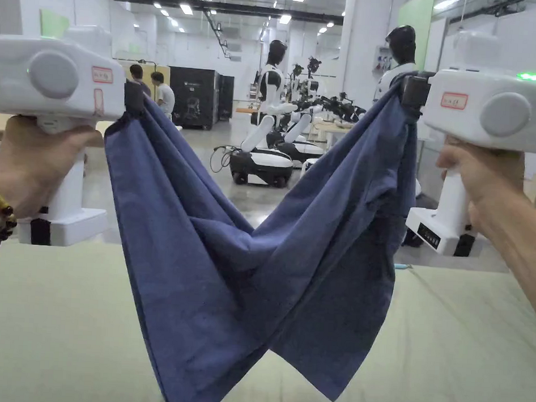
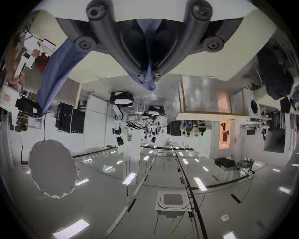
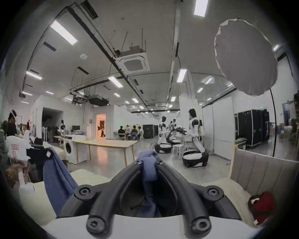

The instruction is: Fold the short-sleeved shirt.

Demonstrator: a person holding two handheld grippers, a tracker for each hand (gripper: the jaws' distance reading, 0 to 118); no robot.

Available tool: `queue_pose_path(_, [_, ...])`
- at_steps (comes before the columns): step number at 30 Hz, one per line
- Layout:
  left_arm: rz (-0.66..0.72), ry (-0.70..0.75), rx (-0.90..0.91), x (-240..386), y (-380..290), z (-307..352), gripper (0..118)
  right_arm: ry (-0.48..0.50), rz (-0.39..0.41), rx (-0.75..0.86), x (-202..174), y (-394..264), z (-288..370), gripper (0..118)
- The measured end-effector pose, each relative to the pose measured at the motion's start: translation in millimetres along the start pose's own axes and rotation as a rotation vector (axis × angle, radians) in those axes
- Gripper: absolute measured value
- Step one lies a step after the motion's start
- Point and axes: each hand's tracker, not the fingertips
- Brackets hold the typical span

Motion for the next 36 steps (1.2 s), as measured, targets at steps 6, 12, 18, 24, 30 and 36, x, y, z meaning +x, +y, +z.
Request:
queue_pose_path(6, [-0.028,0.038,0.03,-7.6,33.2,-41.7,3,-0.052,-0.024,0.045,8.9,33.7,-53.0,7])
queue_pose_path(12, [-0.045,0.036,0.038,-5.4,30.5,-72.8,3,-0.085,-0.002,0.019,15.0,24.6,-77.4,8])
queue_pose_path(18, [-0.049,0.053,0.057,1.5,-13.0,-82.9,3,-0.073,-0.063,-0.032,28.2,-30.7,-85.2,7])
queue_pose_path(24, [-0.056,0.033,-0.072,2.2,-105.5,-100.8,3,-0.046,-0.072,-0.159,33.2,-115.4,-84.3,8])
queue_pose_path(30, [-0.007,0.008,-0.136,4.1,-165.9,-87.7,3,-0.042,-0.145,-0.277,41.6,-179.1,-64.3,8])
queue_pose_path(36, [0.002,-0.067,-0.115,-4.9,-194.0,4.8,3,0.069,-0.114,-0.312,48.0,-177.9,40.4,8])
